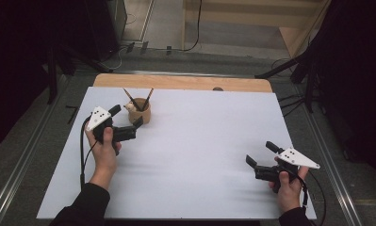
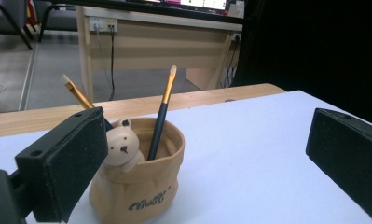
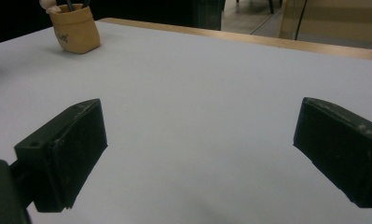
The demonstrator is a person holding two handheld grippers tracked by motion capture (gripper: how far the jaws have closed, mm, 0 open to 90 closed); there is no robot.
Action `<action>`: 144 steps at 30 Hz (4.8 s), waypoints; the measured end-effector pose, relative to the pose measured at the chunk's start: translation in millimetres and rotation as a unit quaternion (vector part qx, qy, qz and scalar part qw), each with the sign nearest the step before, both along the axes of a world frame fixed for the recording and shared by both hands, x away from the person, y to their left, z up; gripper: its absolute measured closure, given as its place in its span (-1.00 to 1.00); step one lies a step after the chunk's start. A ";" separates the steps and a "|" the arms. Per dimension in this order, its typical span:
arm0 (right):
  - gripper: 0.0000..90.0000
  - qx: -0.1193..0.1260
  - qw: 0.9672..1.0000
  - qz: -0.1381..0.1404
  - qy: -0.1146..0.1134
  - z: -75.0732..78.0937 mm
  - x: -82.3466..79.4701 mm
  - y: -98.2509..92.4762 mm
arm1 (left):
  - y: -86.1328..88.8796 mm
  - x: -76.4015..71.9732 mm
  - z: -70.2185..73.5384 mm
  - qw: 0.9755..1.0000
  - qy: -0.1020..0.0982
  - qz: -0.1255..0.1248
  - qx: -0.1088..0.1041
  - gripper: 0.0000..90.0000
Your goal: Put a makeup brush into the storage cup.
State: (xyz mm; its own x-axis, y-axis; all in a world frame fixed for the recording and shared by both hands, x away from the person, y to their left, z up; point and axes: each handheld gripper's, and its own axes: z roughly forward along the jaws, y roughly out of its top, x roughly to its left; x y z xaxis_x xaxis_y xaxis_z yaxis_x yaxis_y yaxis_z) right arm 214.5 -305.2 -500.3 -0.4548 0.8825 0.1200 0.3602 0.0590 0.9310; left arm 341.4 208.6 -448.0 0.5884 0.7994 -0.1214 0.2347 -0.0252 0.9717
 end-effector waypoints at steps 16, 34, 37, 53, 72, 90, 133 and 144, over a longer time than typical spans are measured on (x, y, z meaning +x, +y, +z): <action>-0.94 0.000 1.000 -0.001 -0.001 0.3 -0.3 0.1 | 17.5 -19.9 -10.5 1.000 0.010 -0.005 0.000 -1.00; -0.94 -0.001 1.000 0.000 -0.001 0.8 -0.1 1.9 | 36.7 -41.9 -17.3 1.000 0.013 -0.008 0.002 -1.00; -0.94 0.000 1.000 0.000 -0.001 1.2 -0.5 1.9 | 40.8 -45.7 -20.2 1.000 0.016 -0.005 0.003 -1.00; -0.94 0.000 1.000 -0.002 -0.002 2.0 -1.1 1.8 | 53.1 -62.5 -19.8 1.000 0.012 -0.006 0.004 -1.00; -0.94 -0.003 1.000 -0.003 -0.002 2.4 -1.4 2.0 | 64.8 -78.9 -14.6 1.000 0.003 -0.005 0.004 -1.00; -0.94 -0.003 1.000 -0.003 -0.006 3.3 -1.9 2.1 | 75.3 -91.0 -15.2 1.000 0.003 -0.001 0.011 -1.00; -0.94 -0.004 1.000 -0.005 -0.004 3.0 -2.2 2.9 | 105.8 -114.7 -14.7 1.000 0.004 0.011 0.012 -1.00; -0.94 -0.004 1.000 -0.005 -0.004 3.3 -2.5 2.8 | 111.7 -118.1 -15.0 1.000 0.004 0.012 0.010 -1.00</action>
State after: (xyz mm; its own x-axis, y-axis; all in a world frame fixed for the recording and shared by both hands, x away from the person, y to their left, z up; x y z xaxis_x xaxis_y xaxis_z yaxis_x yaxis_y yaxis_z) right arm 212.0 -302.5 -496.9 -0.4471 0.8878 0.1090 0.3527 0.0630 0.9336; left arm 223.3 320.2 -463.0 0.5685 0.8153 -0.1100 0.2427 -0.0384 0.9693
